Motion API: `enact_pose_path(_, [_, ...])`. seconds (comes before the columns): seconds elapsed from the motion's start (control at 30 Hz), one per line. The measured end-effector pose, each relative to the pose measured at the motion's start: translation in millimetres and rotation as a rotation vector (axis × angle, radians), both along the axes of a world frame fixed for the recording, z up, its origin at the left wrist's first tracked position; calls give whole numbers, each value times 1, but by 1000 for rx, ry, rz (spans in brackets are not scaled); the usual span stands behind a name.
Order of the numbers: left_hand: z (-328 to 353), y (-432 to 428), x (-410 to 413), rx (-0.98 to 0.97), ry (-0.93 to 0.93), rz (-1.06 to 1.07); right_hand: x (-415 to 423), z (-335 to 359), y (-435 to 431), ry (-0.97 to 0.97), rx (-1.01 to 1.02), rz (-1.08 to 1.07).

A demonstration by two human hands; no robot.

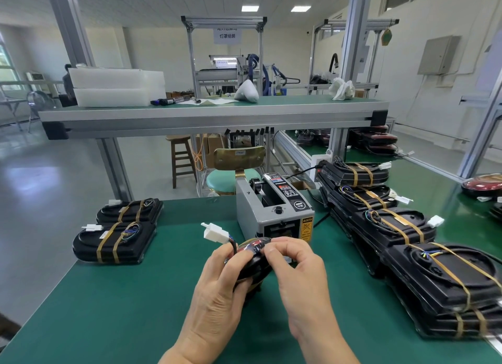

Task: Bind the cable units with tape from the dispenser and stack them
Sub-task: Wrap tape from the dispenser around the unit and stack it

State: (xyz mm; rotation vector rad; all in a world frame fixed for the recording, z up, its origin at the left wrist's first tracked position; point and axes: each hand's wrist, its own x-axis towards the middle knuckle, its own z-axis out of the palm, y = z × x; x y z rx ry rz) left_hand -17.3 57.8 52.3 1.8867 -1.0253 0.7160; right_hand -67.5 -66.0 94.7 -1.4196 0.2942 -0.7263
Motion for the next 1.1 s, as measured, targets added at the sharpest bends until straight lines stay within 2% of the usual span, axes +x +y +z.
enact_pose_path(0.67, [-4,4,5,43,30,20,-1,0,-3,44,-168,-30])
enact_pose_path(0.9, [-6,5,5,37,23,24,-5,-5,-7,47,-351,-109])
enact_pose_path(1.1, [-6,3,2,-6,-15,46,-4,-3,-14,48,-280,-83])
